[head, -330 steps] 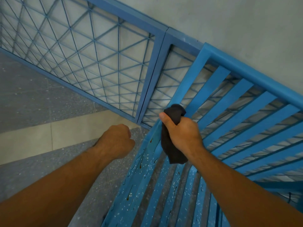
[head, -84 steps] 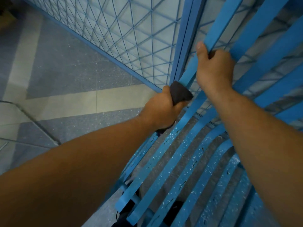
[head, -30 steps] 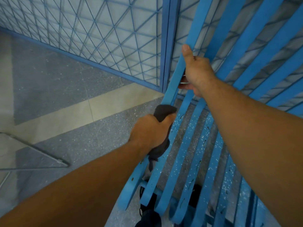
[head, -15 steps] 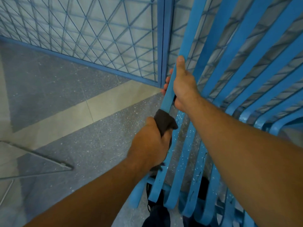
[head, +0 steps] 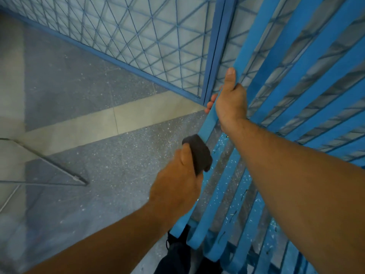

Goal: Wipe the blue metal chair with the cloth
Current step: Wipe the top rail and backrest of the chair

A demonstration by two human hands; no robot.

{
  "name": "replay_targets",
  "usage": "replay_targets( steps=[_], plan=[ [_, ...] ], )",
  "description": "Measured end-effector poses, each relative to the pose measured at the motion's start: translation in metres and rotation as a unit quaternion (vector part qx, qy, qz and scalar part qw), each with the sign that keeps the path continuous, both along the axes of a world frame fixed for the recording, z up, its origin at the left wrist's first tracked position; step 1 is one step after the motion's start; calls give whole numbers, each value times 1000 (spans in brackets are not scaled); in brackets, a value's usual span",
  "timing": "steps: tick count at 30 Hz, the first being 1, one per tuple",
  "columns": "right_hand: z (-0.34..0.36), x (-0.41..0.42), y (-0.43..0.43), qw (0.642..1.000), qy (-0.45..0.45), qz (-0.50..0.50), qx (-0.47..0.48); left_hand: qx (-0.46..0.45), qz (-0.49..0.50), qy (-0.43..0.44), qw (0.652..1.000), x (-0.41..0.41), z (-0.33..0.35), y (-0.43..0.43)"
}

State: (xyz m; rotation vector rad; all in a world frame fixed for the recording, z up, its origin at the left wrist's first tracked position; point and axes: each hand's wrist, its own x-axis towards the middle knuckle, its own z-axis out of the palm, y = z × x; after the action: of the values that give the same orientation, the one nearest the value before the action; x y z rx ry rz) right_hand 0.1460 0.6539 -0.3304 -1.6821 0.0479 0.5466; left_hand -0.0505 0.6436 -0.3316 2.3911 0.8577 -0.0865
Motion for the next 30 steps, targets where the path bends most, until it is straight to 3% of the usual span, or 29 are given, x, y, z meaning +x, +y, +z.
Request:
replay_targets(
  steps=[3, 8, 11, 14, 17, 20, 25, 30],
  plan=[
    [1, 8, -8, 997, 45, 66, -23, -62, 77, 24, 995, -11, 3, -5],
    [-3, 5, -34, 980, 95, 155, -75, -49, 97, 89, 990, 34, -2, 14],
    [-5, -1, -36, 984, 60, 150, -72, 12, 122, 36, 992, 40, -3, 1],
    [-4, 2, -36, 980, 16, 168, -102, 74, 68, -3, 995, 10, -2, -13],
    [0, 5, -41, 973, 4, 200, -111, 24, 60, -5, 998, -36, -1, -20],
    [4, 7, -43, 969, 21, 216, -118, -35, 120, 18, 992, -60, 1, -25],
    [10, 14, -46, 957, 78, 253, -117, -48, 120, 106, 986, -14, 5, -7],
    [10, 12, -47, 958, 57, 257, -112, 78, 149, 38, 985, 32, -1, -10]
  ],
)
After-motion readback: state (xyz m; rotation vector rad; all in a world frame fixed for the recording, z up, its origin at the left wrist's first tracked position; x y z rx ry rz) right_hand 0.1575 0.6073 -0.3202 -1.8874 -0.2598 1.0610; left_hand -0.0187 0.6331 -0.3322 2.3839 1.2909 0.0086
